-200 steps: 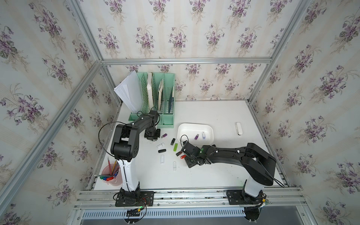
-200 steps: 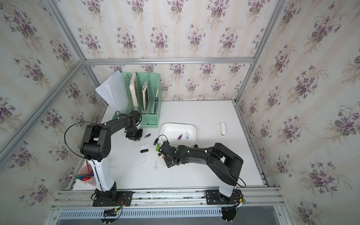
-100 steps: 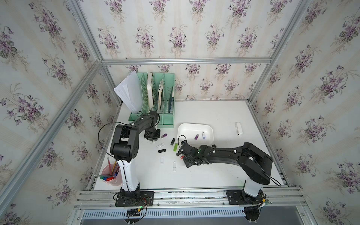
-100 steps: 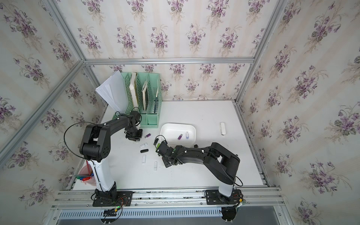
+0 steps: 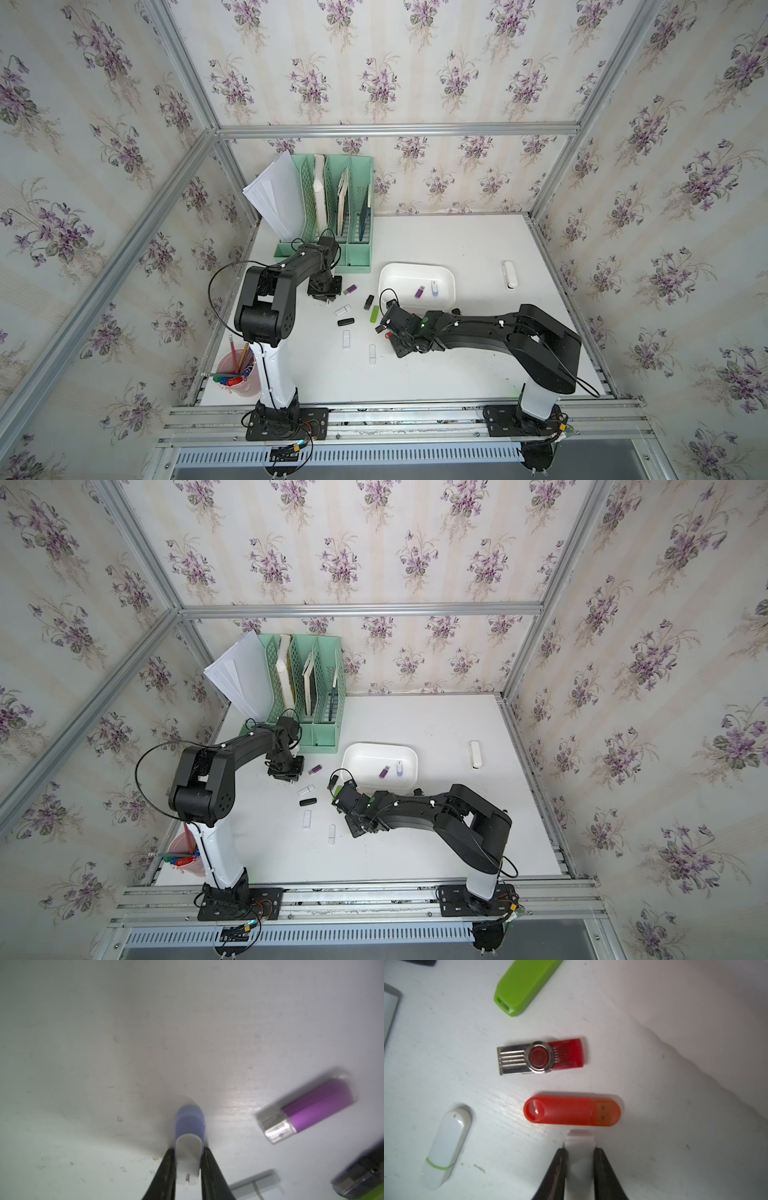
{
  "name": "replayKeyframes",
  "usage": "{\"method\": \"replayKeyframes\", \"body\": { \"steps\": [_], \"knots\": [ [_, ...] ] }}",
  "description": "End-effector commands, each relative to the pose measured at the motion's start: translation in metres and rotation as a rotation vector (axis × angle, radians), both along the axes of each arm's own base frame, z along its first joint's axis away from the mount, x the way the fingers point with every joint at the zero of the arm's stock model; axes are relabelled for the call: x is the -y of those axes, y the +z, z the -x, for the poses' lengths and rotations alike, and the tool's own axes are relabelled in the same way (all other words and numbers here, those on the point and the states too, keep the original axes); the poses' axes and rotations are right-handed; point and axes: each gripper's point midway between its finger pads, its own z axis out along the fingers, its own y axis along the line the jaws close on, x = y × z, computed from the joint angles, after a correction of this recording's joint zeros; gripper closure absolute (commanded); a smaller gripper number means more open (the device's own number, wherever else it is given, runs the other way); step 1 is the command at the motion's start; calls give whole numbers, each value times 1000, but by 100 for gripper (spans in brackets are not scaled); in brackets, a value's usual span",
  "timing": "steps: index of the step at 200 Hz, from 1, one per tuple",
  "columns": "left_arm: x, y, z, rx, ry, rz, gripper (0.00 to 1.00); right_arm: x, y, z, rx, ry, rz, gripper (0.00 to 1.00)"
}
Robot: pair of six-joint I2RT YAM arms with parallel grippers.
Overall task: Put the usb flash drive into the storage box
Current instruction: Pick up the USB flash from the center of the board, then place the USB flash in the storage box, then move the USB flash to the storage box.
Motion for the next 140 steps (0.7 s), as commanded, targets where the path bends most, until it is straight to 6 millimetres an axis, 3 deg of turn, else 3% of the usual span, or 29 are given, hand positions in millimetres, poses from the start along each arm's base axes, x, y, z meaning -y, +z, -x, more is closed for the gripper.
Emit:
{"method": "replayKeyframes", "body": {
  "steps": [1, 52, 79, 114, 140],
  "knots": [
    [0, -3, 15, -60, 6, 5, 77, 15, -4, 10, -41, -3, 60, 79],
    [-1, -3, 17, -62, 6, 3, 77, 10, 22, 5, -12, -11, 21, 83],
    [0, -3, 19, -66, 7, 5, 77, 2, 52, -1, 28, -14, -29, 84],
    [0, 0, 21, -65, 11, 8, 77, -4, 101, -30, 107, -21, -62, 85],
    [-1, 9, 23, -61, 13, 9, 77, 0, 119, -61, 151, -46, -77, 85]
  ]
}}
